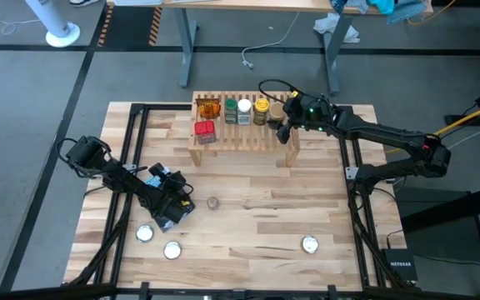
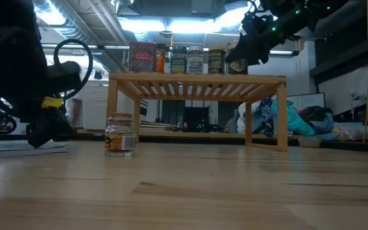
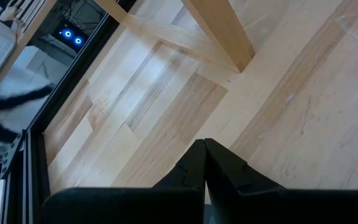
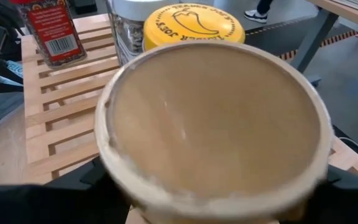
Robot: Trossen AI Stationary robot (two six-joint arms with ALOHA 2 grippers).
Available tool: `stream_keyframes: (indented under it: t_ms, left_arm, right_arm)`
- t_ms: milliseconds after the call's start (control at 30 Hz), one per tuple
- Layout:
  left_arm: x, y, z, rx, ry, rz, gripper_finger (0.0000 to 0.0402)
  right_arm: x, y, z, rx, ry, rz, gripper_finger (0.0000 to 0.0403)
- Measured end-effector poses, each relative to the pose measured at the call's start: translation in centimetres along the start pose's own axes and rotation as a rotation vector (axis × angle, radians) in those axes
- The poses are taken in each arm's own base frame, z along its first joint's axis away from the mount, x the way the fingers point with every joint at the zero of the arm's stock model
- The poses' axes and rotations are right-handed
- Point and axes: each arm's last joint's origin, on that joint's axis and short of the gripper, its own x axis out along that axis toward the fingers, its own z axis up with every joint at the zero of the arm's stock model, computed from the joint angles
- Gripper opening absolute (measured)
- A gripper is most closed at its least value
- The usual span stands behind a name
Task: Shelf spices
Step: Put the brown seasoning bottle on the shelf, then put the transparent seasoning bottle on the shelf
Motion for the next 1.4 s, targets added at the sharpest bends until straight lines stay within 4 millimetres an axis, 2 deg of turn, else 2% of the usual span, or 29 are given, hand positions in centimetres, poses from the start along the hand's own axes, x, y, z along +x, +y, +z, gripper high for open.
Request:
stream_keyframes:
  t_ms: [133, 367, 533, 667, 1000, 1167, 1267, 1400]
  left_arm:
    - [0.0, 0.0, 0.0, 0.0, 0.0, 0.0, 0.0]
    - [0.0, 0.0, 0.0, 0.0, 0.0, 0.0, 0.0]
    - [0.0, 0.0, 0.0, 0.0, 0.0, 0.0, 0.0]
    - [0.0, 0.0, 0.0, 0.0, 0.0, 0.0, 0.0]
    - [0.0, 0.0, 0.0, 0.0, 0.0, 0.0, 0.0]
    - [0.0, 0.0, 0.0, 0.0, 0.0, 0.0, 0.0]
    - [0.0, 0.0, 0.0, 0.0, 0.0, 0.0, 0.0]
    - [0.0, 0.0, 0.0, 0.0, 0.0, 0.0, 0.0]
  right_arm:
    - [0.0, 0.0, 0.1, 0.0, -0.001, -0.003, 0.0315]
    - [0.0, -0.2, -0.2, 0.0, 0.033, -0.062, 0.0394]
    - [0.0, -0.1, -0.3, -0.004, 0.034, -0.044, 0.0385]
    - [-0.4, 0.0, -0.1, 0.045, 0.022, -0.011, 0.0394]
    - [-4.6, 0.2, 1.3, 0.045, -0.083, 0.015, 0.0399]
    - [-6.7, 0.7, 1.5, 0.143, -0.099, 0.171, 0.0398]
    - [-7.8, 1.6, 1.6, 0.132, -0.108, 0.26, 0.0398]
    - [-9.4, 3.7, 2.1, 0.026, -0.186, 0.262, 0.0397]
